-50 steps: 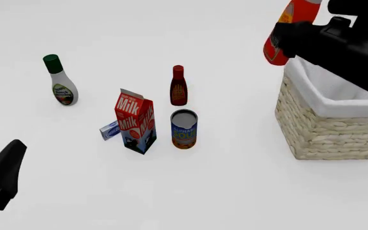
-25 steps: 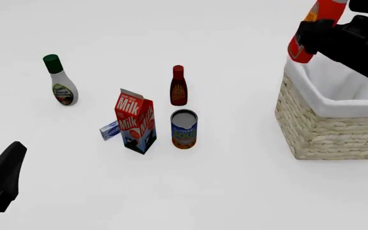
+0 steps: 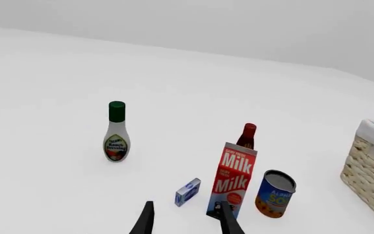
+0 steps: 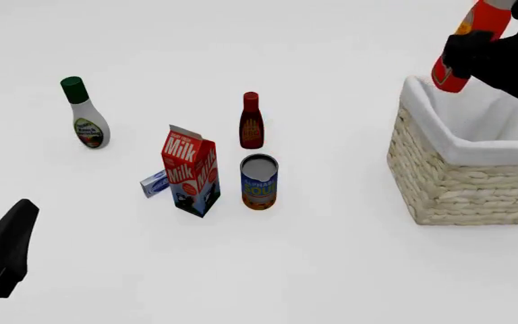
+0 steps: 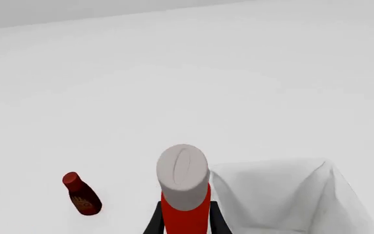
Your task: Pick the ketchup and place it in the basket.
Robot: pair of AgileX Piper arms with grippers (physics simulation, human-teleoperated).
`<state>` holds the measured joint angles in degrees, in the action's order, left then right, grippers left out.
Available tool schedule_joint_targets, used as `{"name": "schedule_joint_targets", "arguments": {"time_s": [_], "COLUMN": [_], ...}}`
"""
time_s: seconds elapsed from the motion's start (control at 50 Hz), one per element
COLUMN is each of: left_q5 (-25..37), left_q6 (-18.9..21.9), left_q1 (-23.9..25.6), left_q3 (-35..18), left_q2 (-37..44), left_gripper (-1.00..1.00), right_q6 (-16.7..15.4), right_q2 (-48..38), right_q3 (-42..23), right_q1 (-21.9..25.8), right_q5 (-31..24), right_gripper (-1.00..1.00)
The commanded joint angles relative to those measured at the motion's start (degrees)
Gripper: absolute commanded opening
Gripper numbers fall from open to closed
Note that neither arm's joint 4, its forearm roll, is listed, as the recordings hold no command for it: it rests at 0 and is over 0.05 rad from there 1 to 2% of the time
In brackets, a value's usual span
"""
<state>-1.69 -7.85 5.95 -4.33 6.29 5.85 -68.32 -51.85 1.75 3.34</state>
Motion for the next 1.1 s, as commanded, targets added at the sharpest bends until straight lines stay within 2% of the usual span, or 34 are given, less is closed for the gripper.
{"name": "schedule_joint_targets", "arguments": {"time_s": [0.02, 0.36, 0.78, 1.1], "left_q5": [-0.26, -1.33, -3.56, -5.13], "left_q6": [0.07, 0.29, 0.14, 0.22], "left_q1": [0.01, -0.2, 0.01, 0.1], "left_q3": [0.05, 0.39, 0.9, 1.17], "left_q2": [0.15, 1.13, 3.39, 4.96], "left_gripper": [1.0, 1.0, 1.0, 1.0], "right_q6": [0.09, -0.11, -2.41, -2.79], "right_q2": [-0.55, -2.48, -6.75, -10.45], "right_q3": [-0.46, -0.99, -2.23, -2.62], "right_q1": [-2.57, -5.67, -9.35, -12.53], "right_q5": [-0.35, 0.2, -0.17, 1.28], "right_gripper": [-1.0, -1.0, -1.0, -1.0]}}
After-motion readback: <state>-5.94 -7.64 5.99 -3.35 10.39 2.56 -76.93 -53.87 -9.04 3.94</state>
